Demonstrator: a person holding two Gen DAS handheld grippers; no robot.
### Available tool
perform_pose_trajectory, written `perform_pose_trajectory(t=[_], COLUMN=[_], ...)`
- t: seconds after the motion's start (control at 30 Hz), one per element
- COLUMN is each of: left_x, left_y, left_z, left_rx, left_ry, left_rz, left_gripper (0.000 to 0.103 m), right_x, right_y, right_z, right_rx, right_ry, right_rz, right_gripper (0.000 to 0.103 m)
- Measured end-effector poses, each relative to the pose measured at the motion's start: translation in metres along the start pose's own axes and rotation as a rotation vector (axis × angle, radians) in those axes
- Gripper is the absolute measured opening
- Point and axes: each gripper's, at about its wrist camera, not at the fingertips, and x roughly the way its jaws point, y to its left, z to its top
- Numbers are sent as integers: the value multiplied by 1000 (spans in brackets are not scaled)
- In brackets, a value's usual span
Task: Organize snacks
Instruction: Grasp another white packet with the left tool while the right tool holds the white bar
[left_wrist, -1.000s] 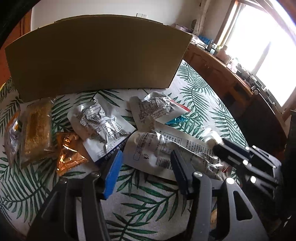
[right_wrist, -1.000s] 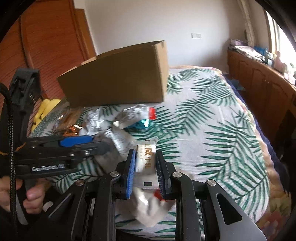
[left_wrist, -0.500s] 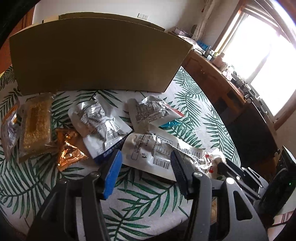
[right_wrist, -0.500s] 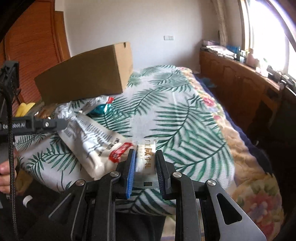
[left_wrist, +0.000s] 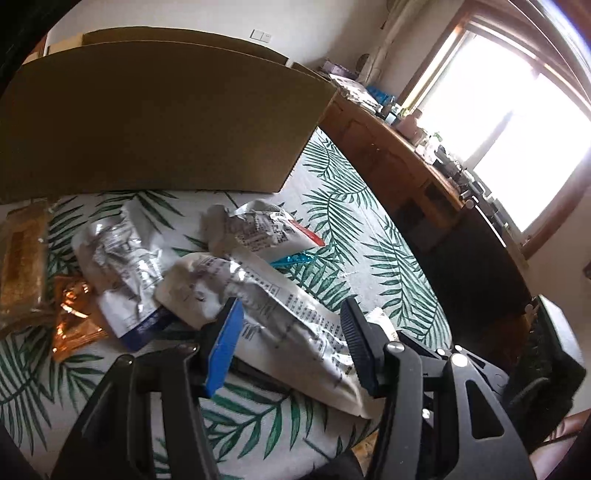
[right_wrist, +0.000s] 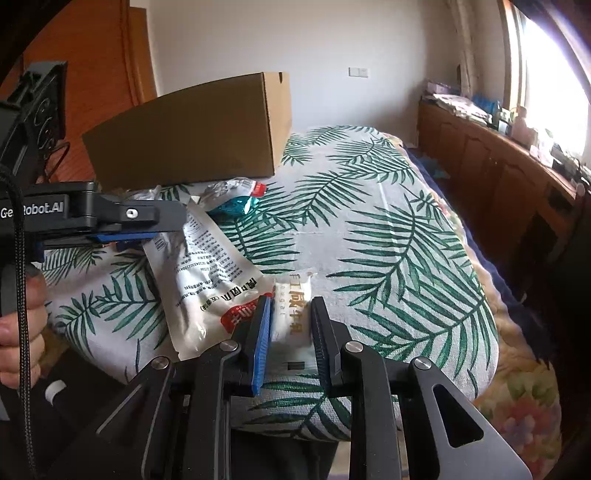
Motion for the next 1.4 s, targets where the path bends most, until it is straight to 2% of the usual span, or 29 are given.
perform_pose_trajectory(t=[0.23, 0.33, 0.5, 0.67, 0.77, 0.87, 1.0, 1.13, 1.2, 1.37, 1.4], left_x=[-14, -16, -20, -15, -8, 4, 11, 29, 35, 40, 39], left_y=[6, 22, 46, 37, 26, 17, 9, -1, -7, -11, -10], left_z=[2, 0, -9, -6, 0, 8, 16, 19, 18, 17, 16], left_rx=[23, 19, -56, -47, -32, -15, -1, 31, 65, 107, 107], left_ry=[2, 46, 83, 81, 77, 88, 79, 118, 94, 66, 62], left_rz=[86, 142, 107, 96, 114, 175, 280, 325, 363, 368, 358], left_gripper=[54, 54, 54, 54, 55, 57, 66, 71, 71, 73, 66], right_x=[4, 3, 0, -6, -4, -7, -14, -16, -16, -23, -24], right_y=[3, 6, 21, 39, 41, 34, 22, 12, 8, 0, -1], right_z=[3, 2, 0, -1, 1, 1, -3, -10, -12, -13, -13], right_rx=[-13, -16, -25, -48, -54, -44, -27, -4, 3, 21, 22], right_ry=[4, 7, 27, 30, 23, 12, 6, 8, 8, -3, -4], right_rz=[-5, 12, 132, 210, 206, 184, 172, 168, 160, 143, 141], right_gripper=[20, 20, 20, 20, 20, 20, 20, 20, 20, 20, 20])
